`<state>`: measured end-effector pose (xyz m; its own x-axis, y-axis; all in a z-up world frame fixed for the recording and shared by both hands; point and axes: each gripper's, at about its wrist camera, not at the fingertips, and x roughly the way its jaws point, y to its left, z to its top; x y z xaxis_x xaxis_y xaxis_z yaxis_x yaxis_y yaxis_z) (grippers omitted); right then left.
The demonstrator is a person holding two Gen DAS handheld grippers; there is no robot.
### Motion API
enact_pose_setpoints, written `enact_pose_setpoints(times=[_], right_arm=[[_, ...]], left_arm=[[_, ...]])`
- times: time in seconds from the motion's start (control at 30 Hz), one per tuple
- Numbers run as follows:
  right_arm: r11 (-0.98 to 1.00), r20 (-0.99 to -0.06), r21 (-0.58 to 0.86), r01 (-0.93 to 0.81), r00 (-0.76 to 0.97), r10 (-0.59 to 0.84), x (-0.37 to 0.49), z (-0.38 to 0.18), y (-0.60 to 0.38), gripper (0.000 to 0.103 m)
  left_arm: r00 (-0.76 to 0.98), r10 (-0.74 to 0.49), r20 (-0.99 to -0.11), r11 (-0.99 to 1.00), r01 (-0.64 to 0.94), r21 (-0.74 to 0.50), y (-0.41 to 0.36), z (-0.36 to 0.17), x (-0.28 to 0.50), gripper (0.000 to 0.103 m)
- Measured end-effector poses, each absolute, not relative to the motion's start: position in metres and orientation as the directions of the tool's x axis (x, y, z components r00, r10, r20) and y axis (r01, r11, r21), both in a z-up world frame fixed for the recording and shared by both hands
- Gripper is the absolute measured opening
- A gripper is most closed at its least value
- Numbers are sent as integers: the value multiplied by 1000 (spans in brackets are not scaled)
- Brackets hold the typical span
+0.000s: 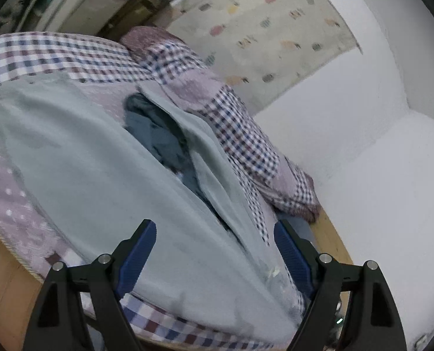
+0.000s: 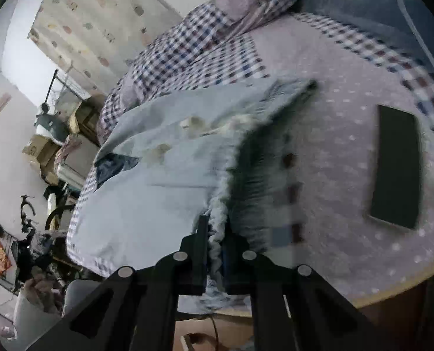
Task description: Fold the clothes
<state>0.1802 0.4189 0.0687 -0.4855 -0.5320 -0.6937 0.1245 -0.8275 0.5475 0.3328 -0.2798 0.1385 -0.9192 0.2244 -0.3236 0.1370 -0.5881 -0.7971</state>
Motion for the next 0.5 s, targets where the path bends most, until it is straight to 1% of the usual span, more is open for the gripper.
enact_pose_setpoints(times=[0.13,0.2,0.27,0.4,0.5], right_arm=[[-891,-820,451,55,-368,-438,172,23,415,9],[-891,-828,453,17,-361,-428,172,18,418,14],[-893,-829,449,-13,-379,-412,176,25,425,21],[-921,-853,385,-62,-405,-330,192,41,434,21],[-919,-842,386,-80,-436,-316,213,52,449,22]], left_arm=[[-934,139,-330,-544,206,-813,-322,128,352,86],[-939,82,-334,-517,247,-820,-347,120,365,86],[-940,20,-340,-481,289,-828,-373,109,380,86],[-921,-54,-385,-374,376,-848,-420,74,400,86],[-894,-31,-447,-328,431,-840,-439,42,396,86]])
